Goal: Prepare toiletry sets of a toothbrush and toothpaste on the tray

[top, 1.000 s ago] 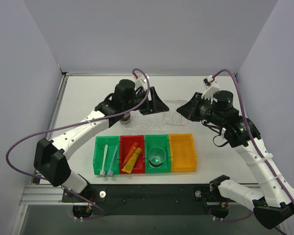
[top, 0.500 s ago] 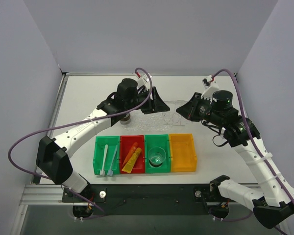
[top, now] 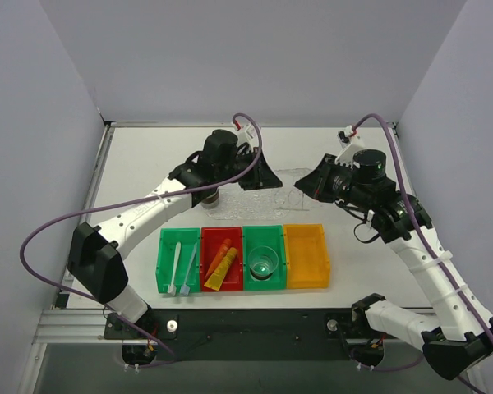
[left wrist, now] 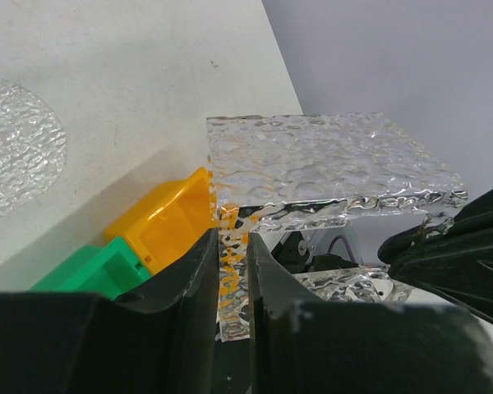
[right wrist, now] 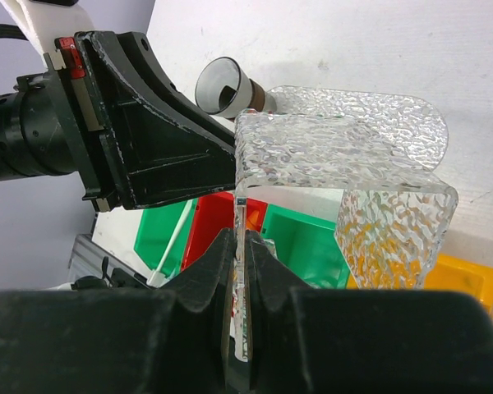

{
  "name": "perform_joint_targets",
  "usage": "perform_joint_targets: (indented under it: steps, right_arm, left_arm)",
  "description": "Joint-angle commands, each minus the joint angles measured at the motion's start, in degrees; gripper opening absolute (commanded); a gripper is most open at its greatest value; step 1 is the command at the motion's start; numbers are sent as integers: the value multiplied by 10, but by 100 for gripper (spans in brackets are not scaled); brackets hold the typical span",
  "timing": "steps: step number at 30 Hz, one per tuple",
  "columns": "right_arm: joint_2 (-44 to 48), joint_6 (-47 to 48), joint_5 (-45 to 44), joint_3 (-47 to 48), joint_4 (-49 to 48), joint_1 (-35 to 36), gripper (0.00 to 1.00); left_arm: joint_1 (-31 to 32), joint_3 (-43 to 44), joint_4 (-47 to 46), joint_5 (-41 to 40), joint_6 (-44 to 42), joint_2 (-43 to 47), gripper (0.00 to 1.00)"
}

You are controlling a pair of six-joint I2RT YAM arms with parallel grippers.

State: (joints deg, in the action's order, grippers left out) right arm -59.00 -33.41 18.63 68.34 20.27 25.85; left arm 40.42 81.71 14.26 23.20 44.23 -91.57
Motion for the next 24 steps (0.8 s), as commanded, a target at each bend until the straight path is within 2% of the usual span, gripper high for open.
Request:
perform_joint_targets:
  steps: [1, 3, 5, 9, 15, 19, 24]
  right_arm:
    - [-12, 8, -11, 0, -18, -2, 0]
    - [-15, 15, -18, 4, -7, -3, 3]
    - [-19, 19, -25, 6, 5, -2, 7]
    - [-28, 31, -41, 13, 21, -2, 23]
    - [-35, 40, -62, 21, 32, -2, 41]
    - [-31, 41, -89, 23, 38, -1, 47]
    - [-24, 59, -126, 36, 53, -2, 48]
  left_arm:
    - [3, 41, 2, -7, -6, -5, 9]
    - [3, 43, 6, -11, -10, -7, 0]
    - [3, 48, 13, -18, -12, -8, 0]
    - [3, 57, 36, -45, -21, -8, 0]
    - [3, 62, 68, -107, -32, -2, 0]
    - [-2, 66, 95, -136, -42, -5, 0]
    - [-17, 76, 125, -165, -57, -12, 0]
